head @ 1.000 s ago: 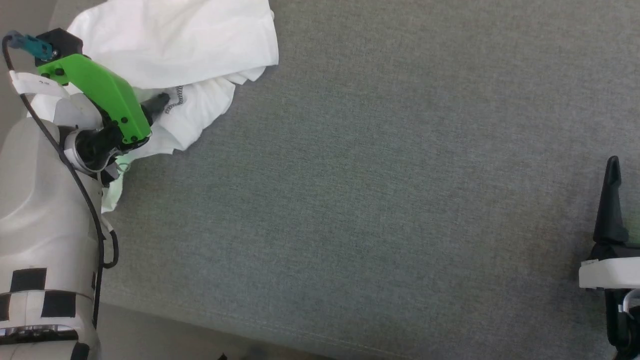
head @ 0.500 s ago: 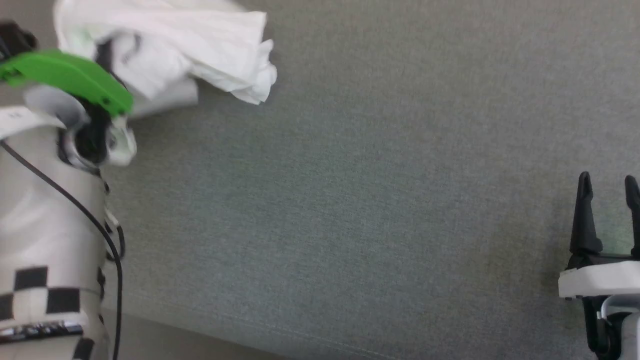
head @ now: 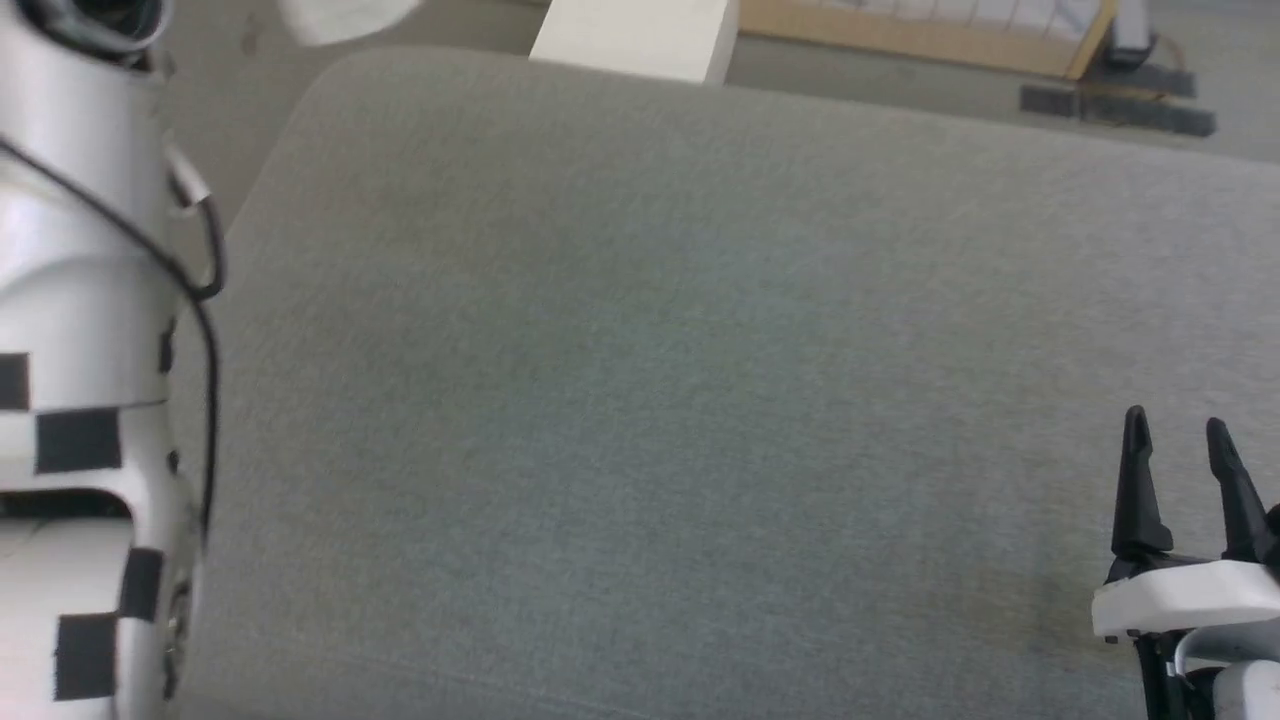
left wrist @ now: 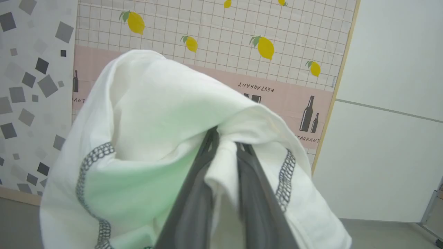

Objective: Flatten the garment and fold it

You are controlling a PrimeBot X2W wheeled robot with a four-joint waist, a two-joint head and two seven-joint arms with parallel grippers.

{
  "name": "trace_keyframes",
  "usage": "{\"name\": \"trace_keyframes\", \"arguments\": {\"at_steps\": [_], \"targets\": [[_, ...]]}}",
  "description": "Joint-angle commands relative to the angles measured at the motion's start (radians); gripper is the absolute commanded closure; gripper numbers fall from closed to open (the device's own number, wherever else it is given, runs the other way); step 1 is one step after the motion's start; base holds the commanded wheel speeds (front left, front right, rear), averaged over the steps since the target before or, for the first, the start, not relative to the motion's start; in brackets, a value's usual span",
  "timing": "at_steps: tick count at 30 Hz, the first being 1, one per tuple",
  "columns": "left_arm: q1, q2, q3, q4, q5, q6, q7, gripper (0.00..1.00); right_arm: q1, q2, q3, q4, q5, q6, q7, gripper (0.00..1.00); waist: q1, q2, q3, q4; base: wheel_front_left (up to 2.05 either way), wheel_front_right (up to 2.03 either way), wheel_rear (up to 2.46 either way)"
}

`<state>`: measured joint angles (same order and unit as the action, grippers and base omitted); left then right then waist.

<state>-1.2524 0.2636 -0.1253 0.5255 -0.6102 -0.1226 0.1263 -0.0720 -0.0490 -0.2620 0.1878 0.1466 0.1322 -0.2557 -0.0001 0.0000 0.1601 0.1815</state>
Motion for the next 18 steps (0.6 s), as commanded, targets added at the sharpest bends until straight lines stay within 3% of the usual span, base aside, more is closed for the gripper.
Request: {"name": "trace_keyframes", "arguments": {"at_steps": [1, 8, 18], "targets": [[-0.023, -0.023, -0.018, -0.004, -0.015, -0.006, 0.01, 1.0, 0.006, -0.001, -0.001, -0.001, 0.008, -0.002, -0.006, 0.0, 0.0001, 0.0, -0.066, -0.079, 0.0, 0.0, 0.0], [-0.004, -0.115, -0.103, 0.021, -0.066, -0.007, 0.029, 1.0, 0.017, -0.001, -0.02, -0.01, 0.014, -0.002, -0.006, 0.0, 0.0001, 0.0, -0.079, -0.177, 0.0, 0.0, 0.0], [0.267, -0.207, -0.308, 0.146, -0.098, -0.008, -0.004, 1.0, 0.049, -0.001, -0.046, -0.016, 0.031, -0.002, -0.006, 0.0, 0.0001, 0.0, -0.056, -0.285, 0.0, 0.0, 0.0]]}}
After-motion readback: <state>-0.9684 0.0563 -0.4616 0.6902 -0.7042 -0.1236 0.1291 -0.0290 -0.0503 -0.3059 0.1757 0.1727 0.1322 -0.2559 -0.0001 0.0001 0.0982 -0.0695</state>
